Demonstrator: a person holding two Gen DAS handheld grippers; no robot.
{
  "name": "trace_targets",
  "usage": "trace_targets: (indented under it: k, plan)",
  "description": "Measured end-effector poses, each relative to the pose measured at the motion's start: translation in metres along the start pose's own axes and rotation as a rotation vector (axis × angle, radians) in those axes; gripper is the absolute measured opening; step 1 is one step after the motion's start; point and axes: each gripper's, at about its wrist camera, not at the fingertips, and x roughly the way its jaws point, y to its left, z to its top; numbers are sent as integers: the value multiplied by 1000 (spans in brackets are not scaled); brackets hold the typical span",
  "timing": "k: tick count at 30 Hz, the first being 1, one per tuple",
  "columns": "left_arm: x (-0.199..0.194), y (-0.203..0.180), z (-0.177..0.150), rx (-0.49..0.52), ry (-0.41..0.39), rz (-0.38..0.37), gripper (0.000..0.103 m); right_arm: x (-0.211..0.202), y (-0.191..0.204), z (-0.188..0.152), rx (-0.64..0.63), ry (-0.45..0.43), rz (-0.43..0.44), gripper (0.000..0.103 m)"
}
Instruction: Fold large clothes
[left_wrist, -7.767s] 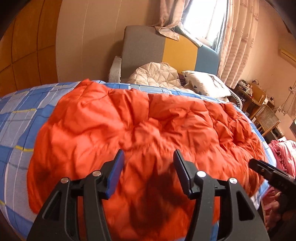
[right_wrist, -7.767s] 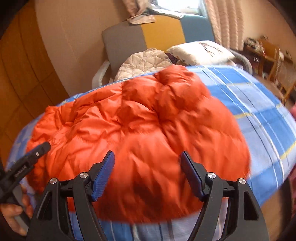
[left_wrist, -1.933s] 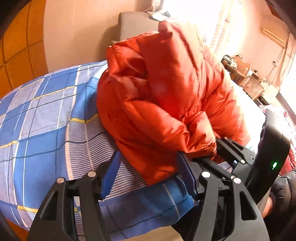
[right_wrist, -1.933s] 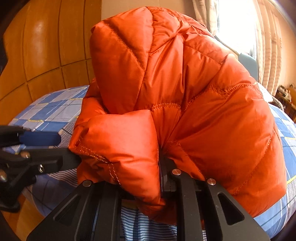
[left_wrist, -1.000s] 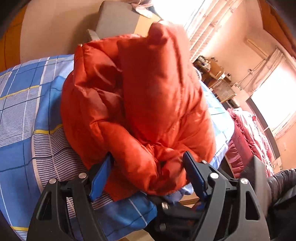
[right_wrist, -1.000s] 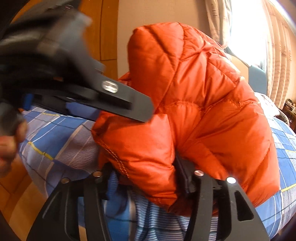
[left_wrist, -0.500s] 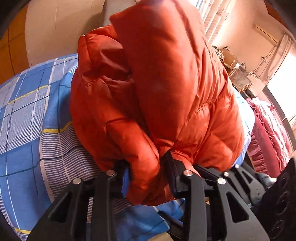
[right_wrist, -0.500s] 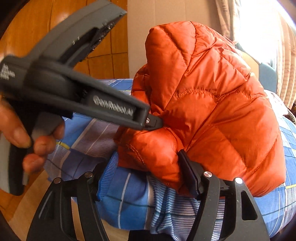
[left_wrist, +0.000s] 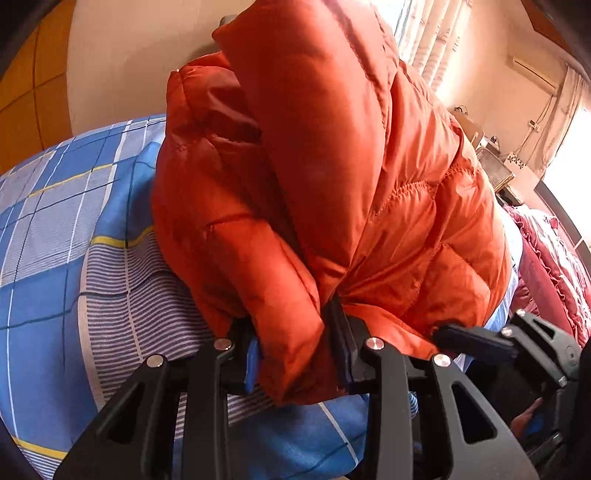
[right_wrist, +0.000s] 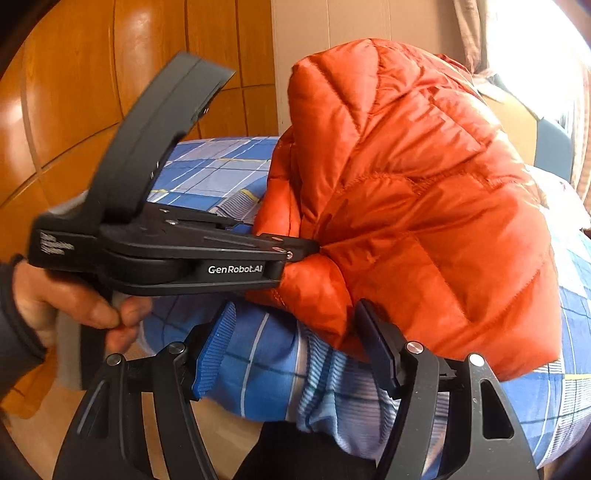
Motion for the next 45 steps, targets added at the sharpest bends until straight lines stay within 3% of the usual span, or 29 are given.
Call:
trace_targets:
  k: [7,15,19,27,30,35,36,37,40,45]
  plan:
    - [1,3,-4,8,-16,-16,32,-26,-12,5,-1,41,2,67]
    - [2,8,-5,29,-20,-35,32,-49,-43,13,181,51,-43,67]
    - [1,6,-6,40,-33,-20,32,-42,-56,19,206,83,-58,67]
    - [1,5,-19,-40,-76,22,32,-29,-63,17,205,104,-60,67]
    - [-7,3,-20,-78,-92,72,50,-30,-62,19,190,98,-58,67]
    - [-27,-3,-26,-120,-107,109,66,-38,-66,29,155,84,-15,67]
    - [-33,-4,-28,-131,-113,125,81,-40,-69,31,151,88,-7,67]
    - [-42,-4,-32,-146,-121,136,88,-44,-75,35,153,87,12,67]
    - [-66,-2,-44,-175,-139,140,89,-56,-98,44,139,78,49,67]
    - [-112,6,-95,-225,-131,227,89,-61,-150,84,126,30,57,67]
